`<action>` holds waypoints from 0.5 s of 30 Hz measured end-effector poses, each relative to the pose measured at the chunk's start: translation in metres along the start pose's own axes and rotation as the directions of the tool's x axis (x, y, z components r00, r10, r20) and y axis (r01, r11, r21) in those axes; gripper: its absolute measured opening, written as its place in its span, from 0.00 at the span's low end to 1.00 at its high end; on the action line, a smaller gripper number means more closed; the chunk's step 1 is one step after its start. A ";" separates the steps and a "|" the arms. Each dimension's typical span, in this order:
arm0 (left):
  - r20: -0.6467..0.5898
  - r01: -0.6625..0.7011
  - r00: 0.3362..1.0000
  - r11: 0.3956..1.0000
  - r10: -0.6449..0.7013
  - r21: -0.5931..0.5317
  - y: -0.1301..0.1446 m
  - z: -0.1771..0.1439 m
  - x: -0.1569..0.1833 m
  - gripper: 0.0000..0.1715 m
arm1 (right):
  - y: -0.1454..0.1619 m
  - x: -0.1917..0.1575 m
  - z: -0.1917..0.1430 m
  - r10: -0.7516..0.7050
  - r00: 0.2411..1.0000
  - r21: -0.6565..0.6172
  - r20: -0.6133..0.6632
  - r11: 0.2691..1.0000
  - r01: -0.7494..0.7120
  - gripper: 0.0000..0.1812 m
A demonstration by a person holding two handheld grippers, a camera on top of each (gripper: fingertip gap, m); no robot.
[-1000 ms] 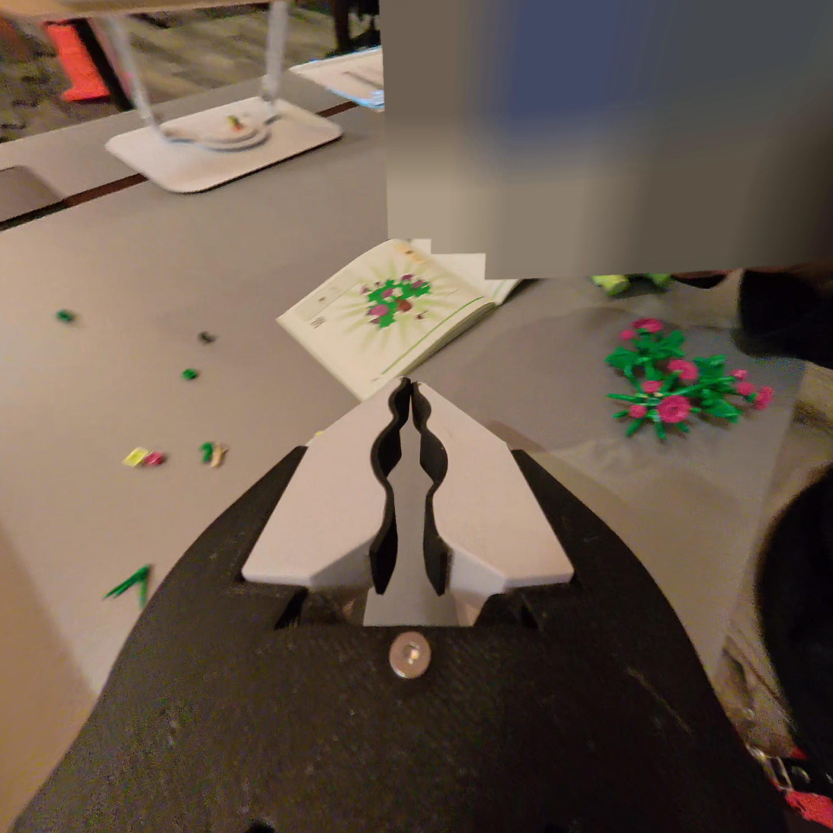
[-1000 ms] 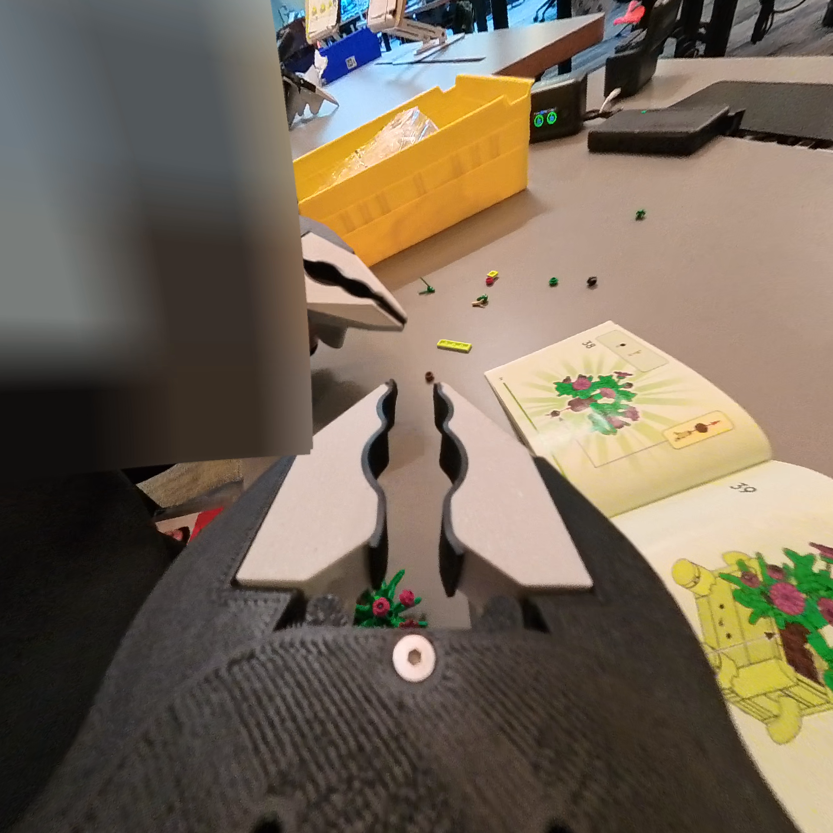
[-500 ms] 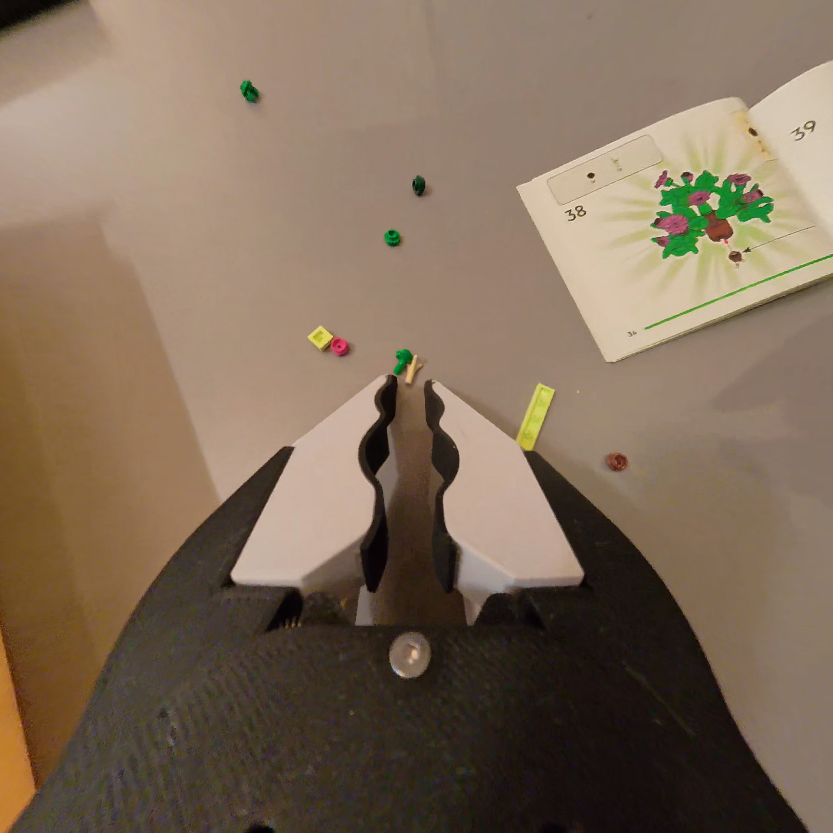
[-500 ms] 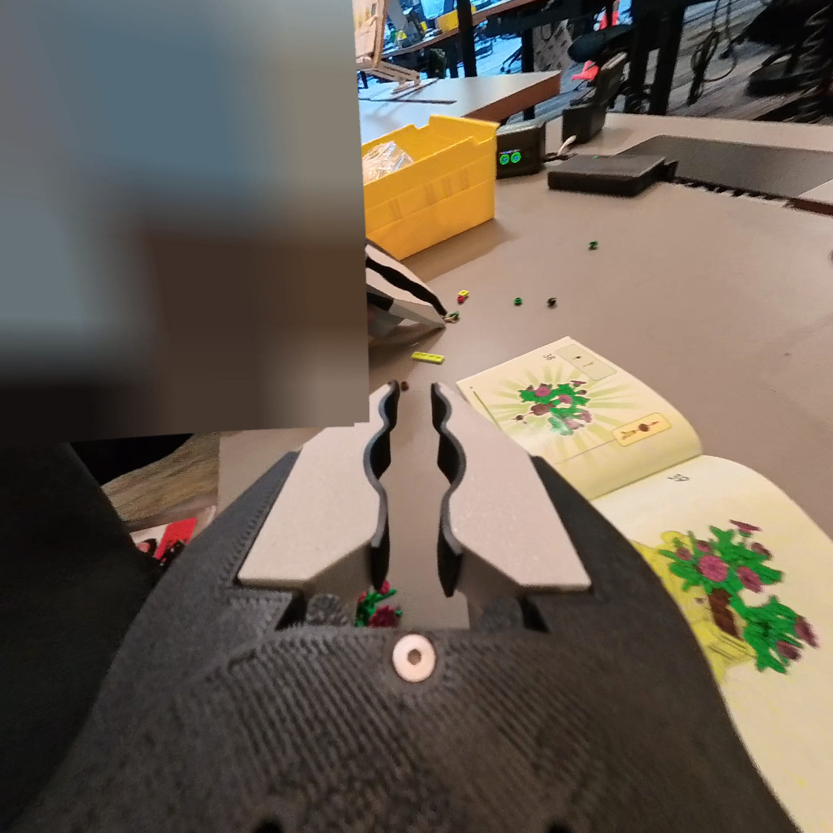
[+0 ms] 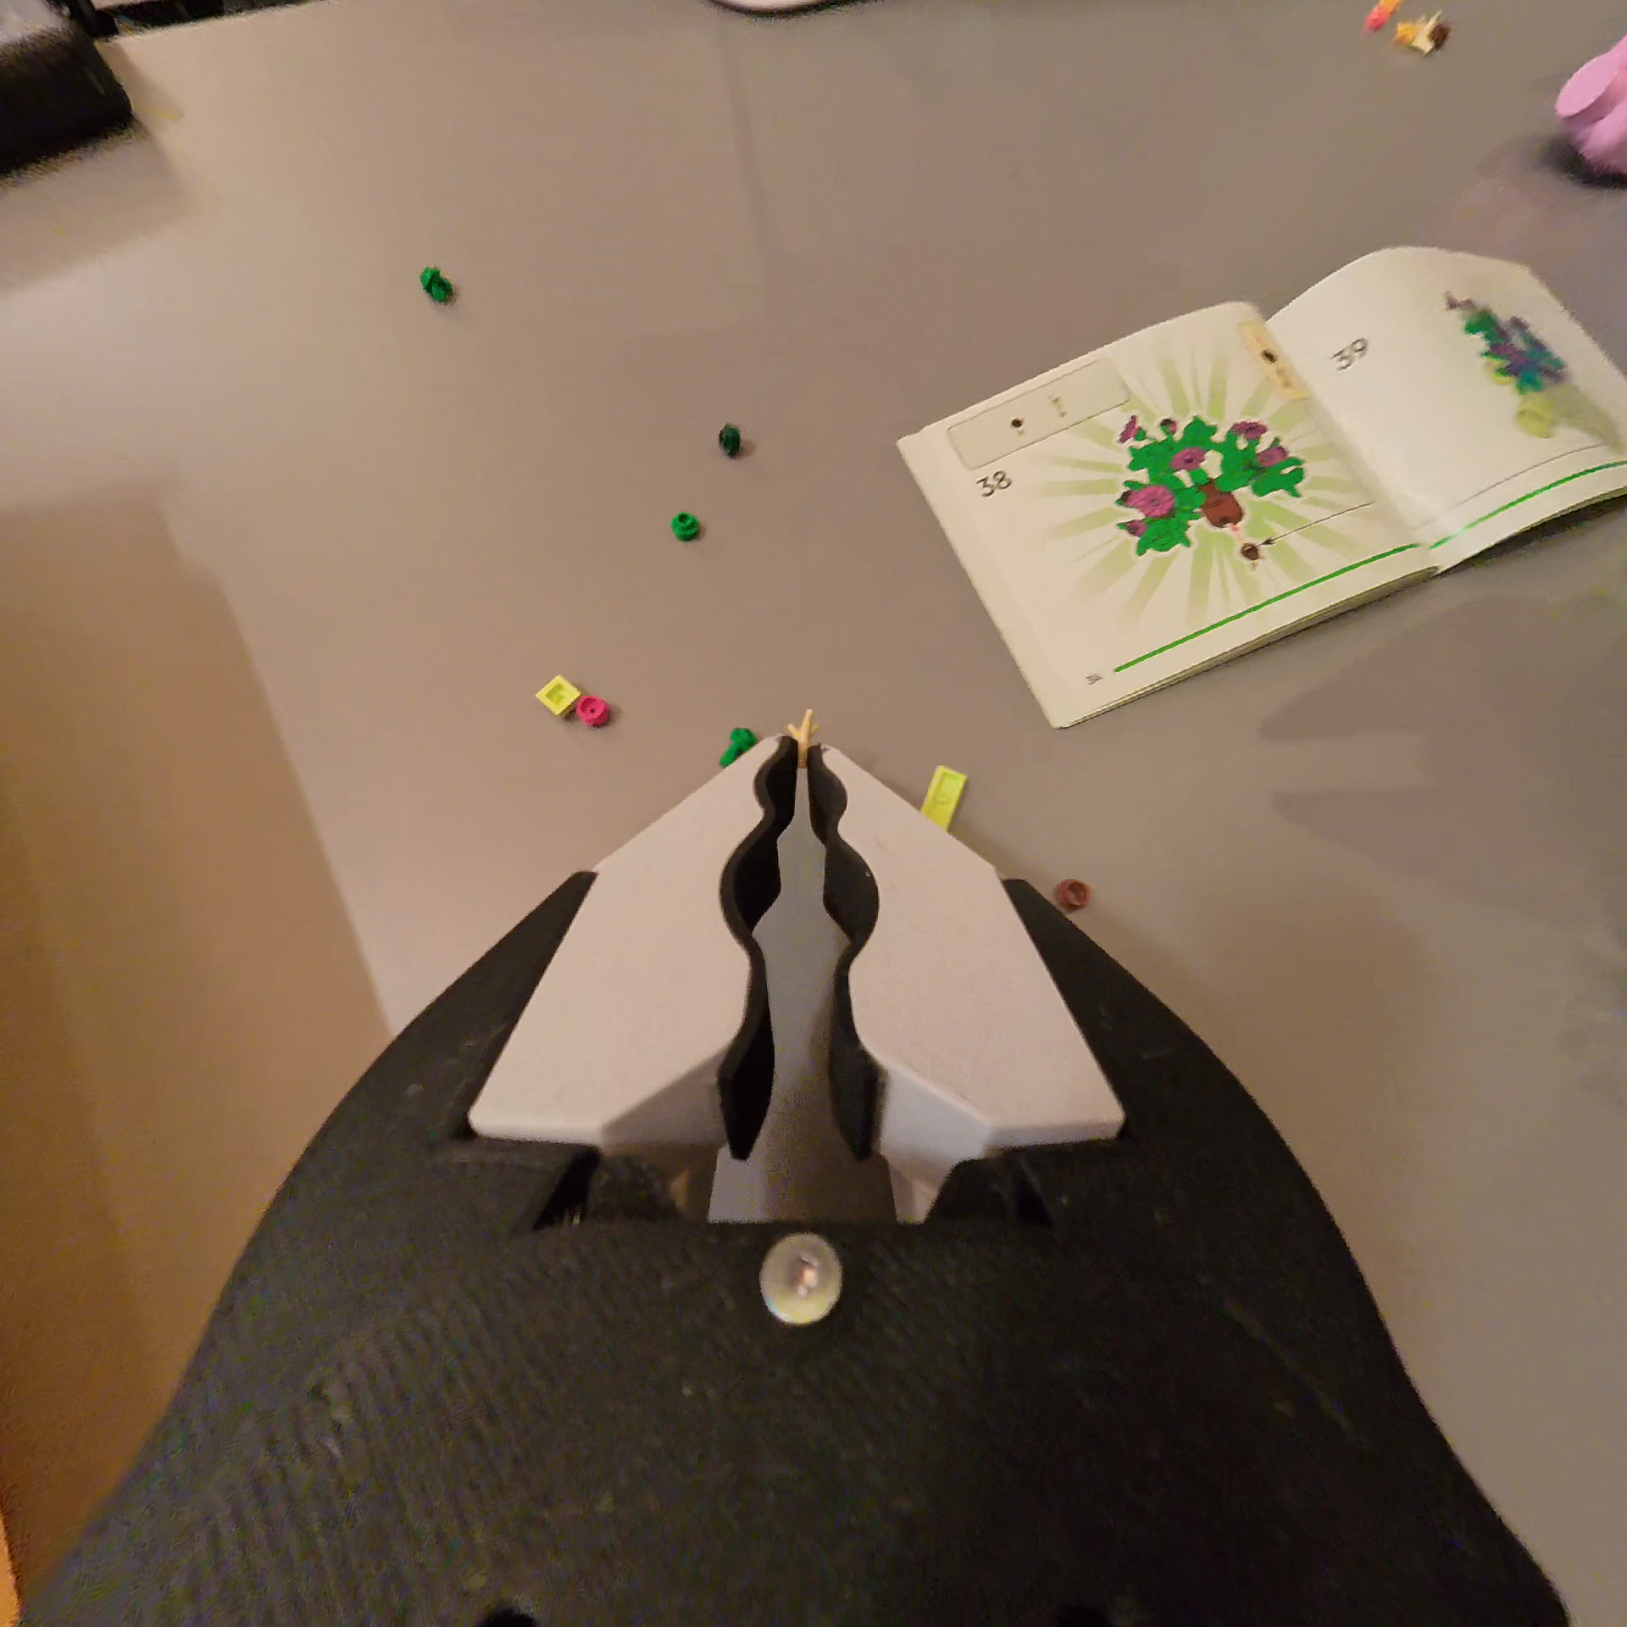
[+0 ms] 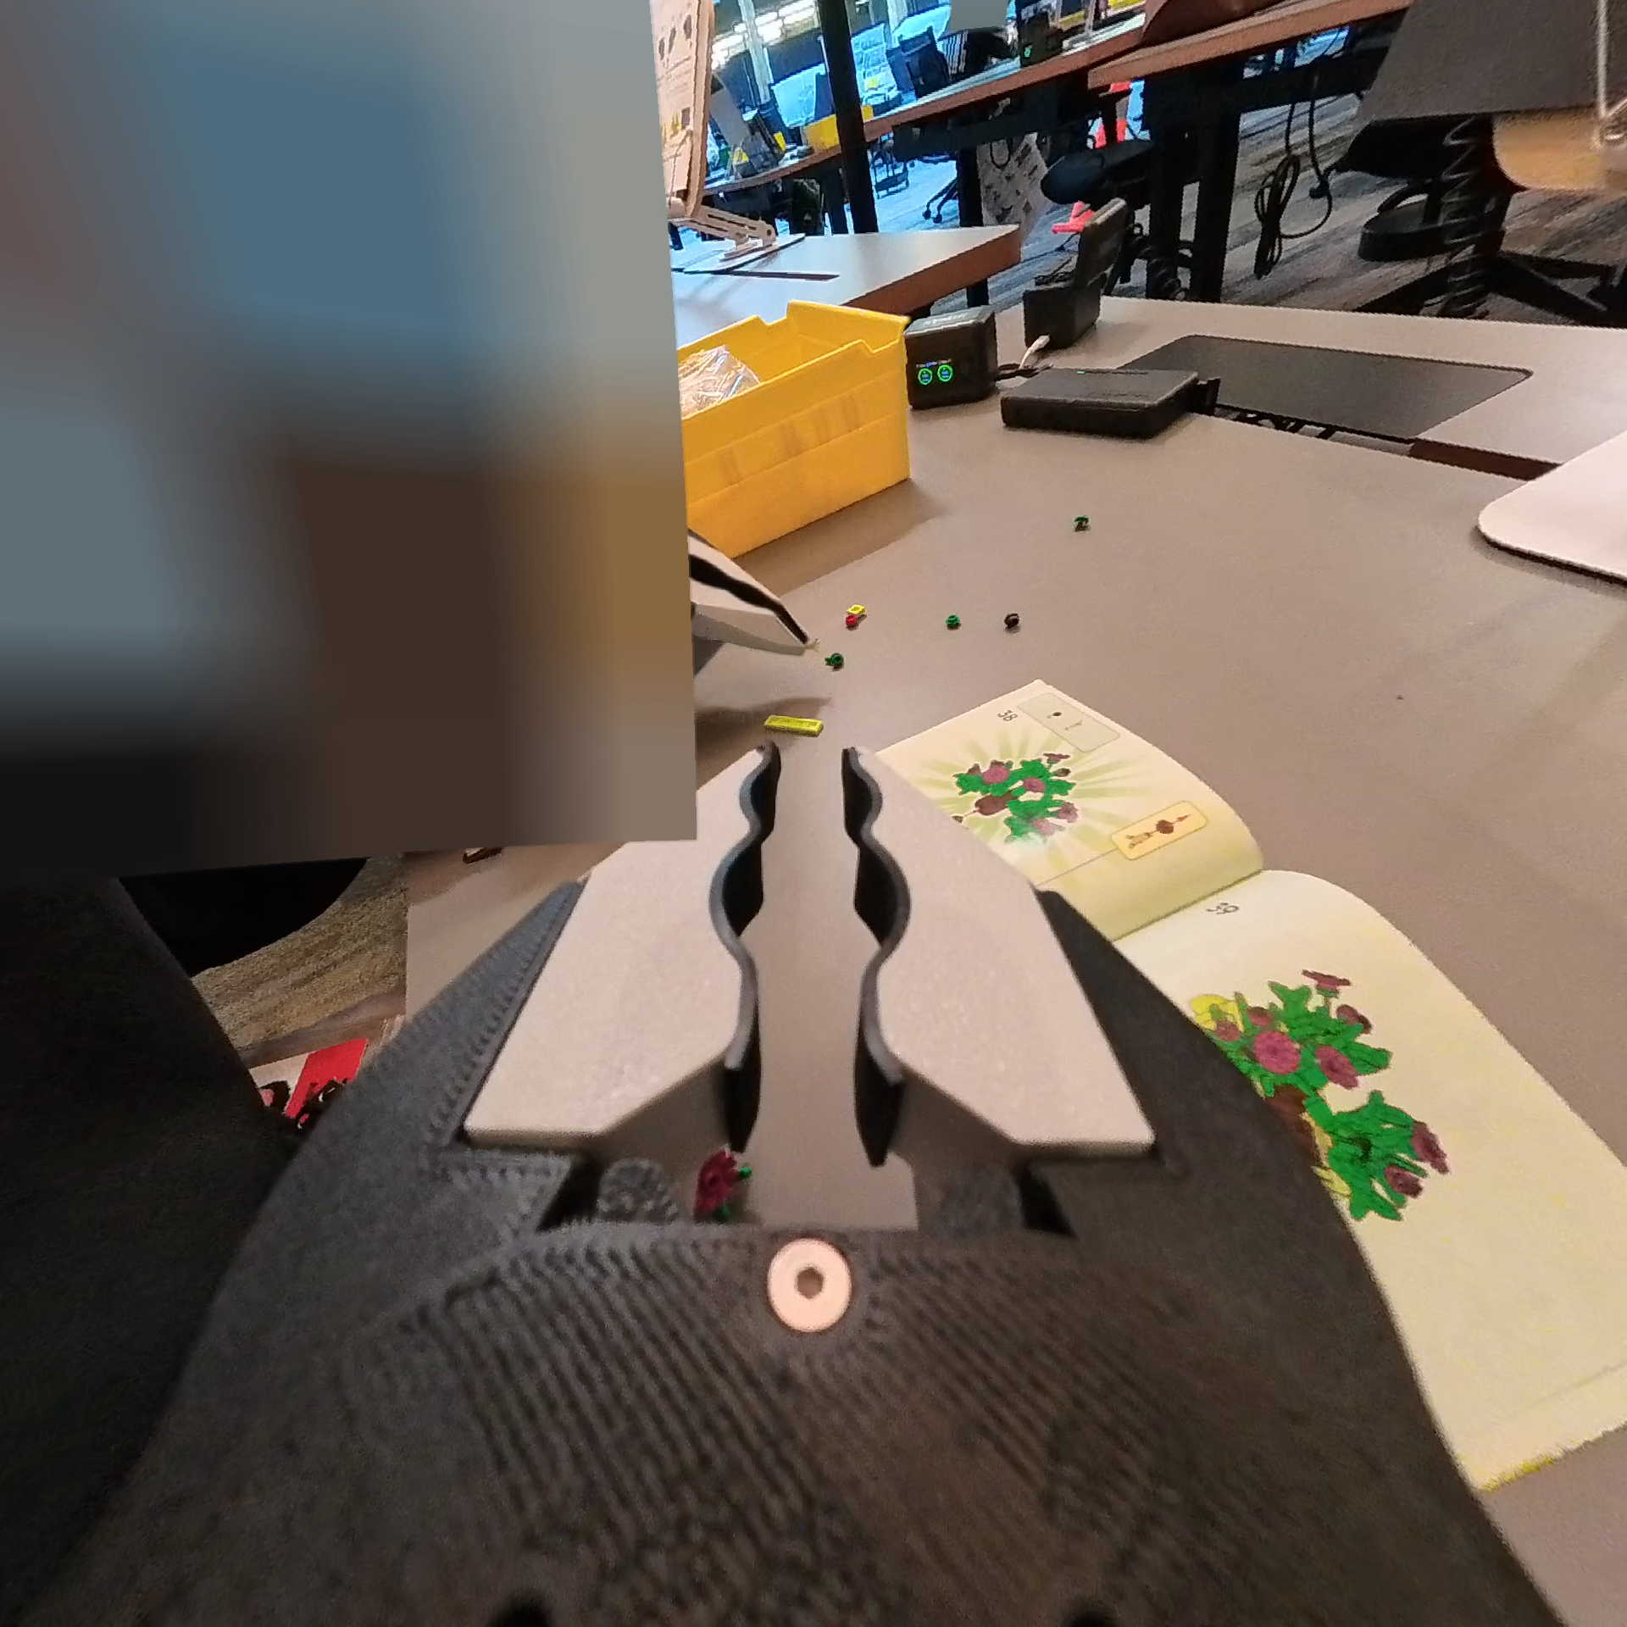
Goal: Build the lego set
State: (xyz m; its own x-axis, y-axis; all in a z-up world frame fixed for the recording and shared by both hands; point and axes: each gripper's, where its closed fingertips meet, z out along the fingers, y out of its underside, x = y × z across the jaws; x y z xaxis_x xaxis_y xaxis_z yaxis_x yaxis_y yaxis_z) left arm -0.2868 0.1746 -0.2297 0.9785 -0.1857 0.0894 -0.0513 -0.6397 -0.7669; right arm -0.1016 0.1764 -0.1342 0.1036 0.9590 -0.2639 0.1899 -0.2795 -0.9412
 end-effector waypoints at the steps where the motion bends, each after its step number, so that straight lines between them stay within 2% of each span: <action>1: -0.006 -0.002 1.000 1.000 0.002 0.011 -0.003 -0.002 0.003 0.00 | 0.000 -0.001 0.000 -0.004 1.000 -0.002 -0.001 1.000 0.004 0.07; 11: -0.073 -0.014 0.997 0.998 0.018 0.055 -0.012 -0.012 0.025 0.00 | 0.000 -0.003 0.003 -0.014 1.000 -0.007 -0.005 1.000 0.014 0.07; 15: -0.200 -0.002 0.979 0.992 0.027 0.123 -0.021 -0.020 0.050 0.00 | 0.000 -0.007 0.006 -0.008 1.000 -0.010 0.004 1.000 0.008 0.07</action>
State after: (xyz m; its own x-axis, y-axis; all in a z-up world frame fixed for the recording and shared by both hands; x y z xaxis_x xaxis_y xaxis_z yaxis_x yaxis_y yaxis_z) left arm -0.2407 0.1638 -0.1965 0.9172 -0.3480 0.1942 -0.0282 -0.5428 -0.8394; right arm -0.1077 0.1703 -0.1334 0.0984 0.9612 -0.2576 0.2005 -0.2727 -0.9410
